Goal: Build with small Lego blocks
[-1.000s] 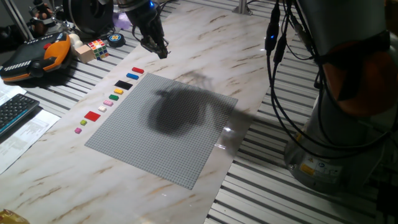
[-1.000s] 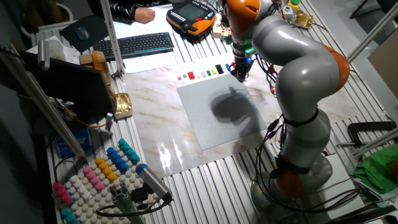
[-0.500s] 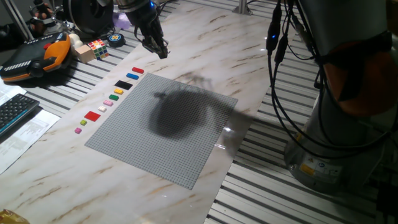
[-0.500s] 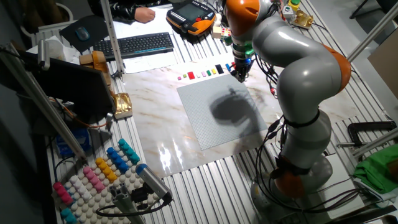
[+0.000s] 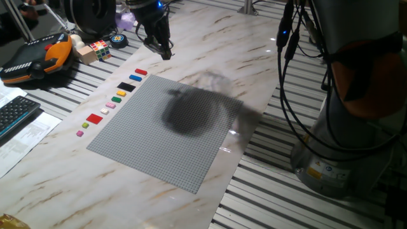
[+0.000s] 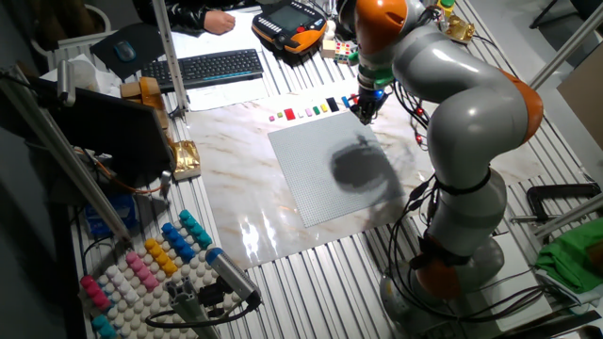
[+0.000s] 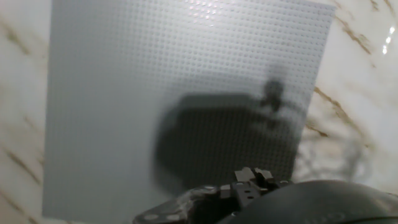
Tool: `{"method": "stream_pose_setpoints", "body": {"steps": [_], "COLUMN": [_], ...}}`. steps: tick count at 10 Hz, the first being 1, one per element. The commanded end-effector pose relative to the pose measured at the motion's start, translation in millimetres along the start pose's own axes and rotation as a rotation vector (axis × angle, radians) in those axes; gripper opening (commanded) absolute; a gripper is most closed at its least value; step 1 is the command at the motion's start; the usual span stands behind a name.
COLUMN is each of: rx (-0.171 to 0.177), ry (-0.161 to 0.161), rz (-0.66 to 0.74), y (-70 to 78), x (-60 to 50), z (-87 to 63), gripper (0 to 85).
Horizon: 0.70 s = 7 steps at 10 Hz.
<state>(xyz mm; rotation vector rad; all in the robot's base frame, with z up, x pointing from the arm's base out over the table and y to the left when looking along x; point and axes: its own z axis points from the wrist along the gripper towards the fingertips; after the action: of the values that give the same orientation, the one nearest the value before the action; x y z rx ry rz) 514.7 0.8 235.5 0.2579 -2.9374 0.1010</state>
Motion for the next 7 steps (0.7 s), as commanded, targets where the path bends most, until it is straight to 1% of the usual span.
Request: {"method": "stream_pose_setpoints", "body": {"steps": [1, 2, 3, 4, 5, 6, 7], "rx": [-0.013, 0.007, 0.024, 0.009, 0.01, 0.017, -0.003], "ry": [0.001, -0.014, -0.018, -0.028, -0.043, -0.05, -0.044], "rz": [0.097, 0.13, 0.15, 0.164, 0.164, 0.157, 0.134], "y": [0.3, 0.3, 0.3, 0.3, 0.3, -4.1, -14.9], "x": [0.1, 0.1, 0.1, 0.1, 0.1, -4.4, -18.0], "z": [-0.1, -0.1, -0.1, -0.1, -0.1, 0.3, 0.4], "gripper": [0.7, 0.7, 0.7, 0.7, 0.7, 0.7, 0.7]}}
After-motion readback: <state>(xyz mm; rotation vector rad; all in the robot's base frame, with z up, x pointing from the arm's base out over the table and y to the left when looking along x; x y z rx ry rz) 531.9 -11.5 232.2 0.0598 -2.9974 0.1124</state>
